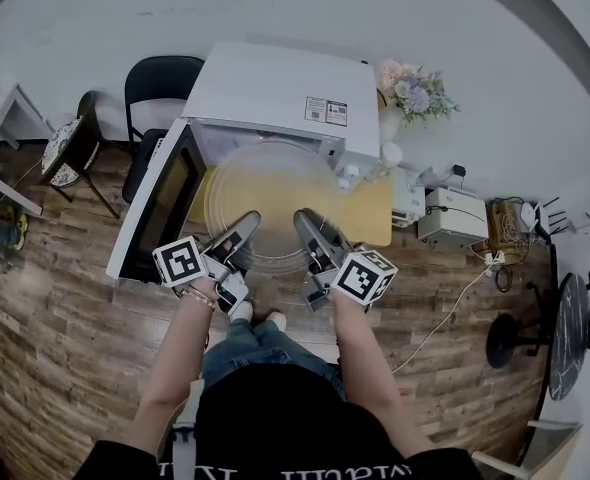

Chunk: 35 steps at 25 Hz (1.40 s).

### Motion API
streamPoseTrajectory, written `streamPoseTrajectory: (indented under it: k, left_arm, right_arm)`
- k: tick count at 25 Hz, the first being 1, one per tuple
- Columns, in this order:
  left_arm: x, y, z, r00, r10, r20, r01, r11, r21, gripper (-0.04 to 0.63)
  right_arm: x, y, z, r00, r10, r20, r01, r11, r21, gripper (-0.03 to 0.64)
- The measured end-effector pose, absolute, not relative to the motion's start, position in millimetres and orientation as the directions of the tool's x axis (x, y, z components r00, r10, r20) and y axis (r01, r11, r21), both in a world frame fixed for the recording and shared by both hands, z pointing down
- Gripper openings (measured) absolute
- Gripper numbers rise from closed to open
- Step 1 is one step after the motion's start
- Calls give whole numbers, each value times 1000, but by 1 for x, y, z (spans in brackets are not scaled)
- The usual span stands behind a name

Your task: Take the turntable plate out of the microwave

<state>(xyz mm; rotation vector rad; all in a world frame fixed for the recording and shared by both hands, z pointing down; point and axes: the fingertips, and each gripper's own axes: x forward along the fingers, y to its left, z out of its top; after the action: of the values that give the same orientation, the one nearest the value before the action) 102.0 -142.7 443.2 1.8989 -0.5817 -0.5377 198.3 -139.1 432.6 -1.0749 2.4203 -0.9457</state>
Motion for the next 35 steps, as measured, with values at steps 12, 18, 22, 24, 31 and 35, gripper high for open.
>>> streamPoseTrajectory:
  k: [12,18,22,24,31,35]
  left_arm:
    - [112,-173,408,807,-589,-37,-403,-596,695,196]
    - [119,-189,367,779,-611,-141,-455,-705,544,196]
    - [120,-195,351,778,-601,-181,-460,-742,487,199]
    - [121,-200,343,780,-595,-194,-460,-756,466,199]
    - [122,-213,306,776,-570,-271,-461,-805,373,201]
    - [123,-219,288,772,-554,-312,-463,-826,321,201]
  right_arm:
    - [212,-157,386,-635,-769,-78,-592,549,-589,110]
    - [221,-168,358,-617,-773,-151,-604,587,-538,115]
    - [221,-174,342,-601,-781,-172,-639,598,-484,127]
    - [222,-177,335,-594,-783,-185,-656,605,-452,129]
    - [223,-192,303,-579,-784,-225,-716,621,-319,166]
    - [224,-198,287,-571,-781,-254,-735,624,-266,176]
